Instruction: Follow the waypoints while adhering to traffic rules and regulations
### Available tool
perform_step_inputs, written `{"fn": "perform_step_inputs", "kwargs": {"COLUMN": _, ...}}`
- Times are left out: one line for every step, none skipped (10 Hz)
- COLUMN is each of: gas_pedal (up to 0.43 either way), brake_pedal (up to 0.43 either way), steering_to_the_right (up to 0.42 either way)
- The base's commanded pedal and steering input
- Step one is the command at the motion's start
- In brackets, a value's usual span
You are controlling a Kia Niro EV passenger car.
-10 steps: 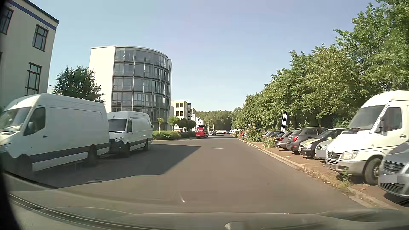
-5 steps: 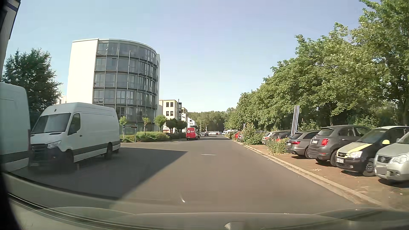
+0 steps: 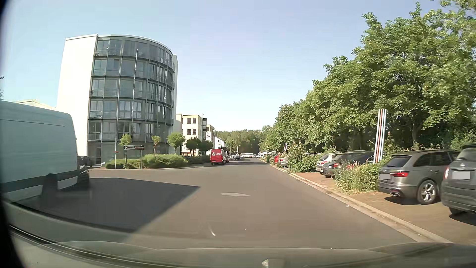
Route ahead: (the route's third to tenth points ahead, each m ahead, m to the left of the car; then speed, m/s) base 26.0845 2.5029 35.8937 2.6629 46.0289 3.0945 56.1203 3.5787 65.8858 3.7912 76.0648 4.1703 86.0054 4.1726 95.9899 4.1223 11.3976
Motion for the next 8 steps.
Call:
{"fn": "perform_step_inputs", "kwargs": {"gas_pedal": 0.138, "brake_pedal": 0.018, "steering_to_the_right": 0.002}}
{"fn": "perform_step_inputs", "kwargs": {"gas_pedal": 0.130, "brake_pedal": 0.018, "steering_to_the_right": 0.002}}
{"fn": "perform_step_inputs", "kwargs": {"gas_pedal": 0.110, "brake_pedal": 0.018, "steering_to_the_right": 0.001}}
{"fn": "perform_step_inputs", "kwargs": {"gas_pedal": 0.110, "brake_pedal": 0.024, "steering_to_the_right": 0.002}}
{"fn": "perform_step_inputs", "kwargs": {"gas_pedal": 0.110, "brake_pedal": 0.018, "steering_to_the_right": 0.002}}
{"fn": "perform_step_inputs", "kwargs": {"gas_pedal": 0.098, "brake_pedal": 0.018, "steering_to_the_right": 0.001}}
{"fn": "perform_step_inputs", "kwargs": {"gas_pedal": 0.098, "brake_pedal": 0.018, "steering_to_the_right": 0.001}}
{"fn": "perform_step_inputs", "kwargs": {"gas_pedal": 0.098, "brake_pedal": 0.018, "steering_to_the_right": 0.001}}
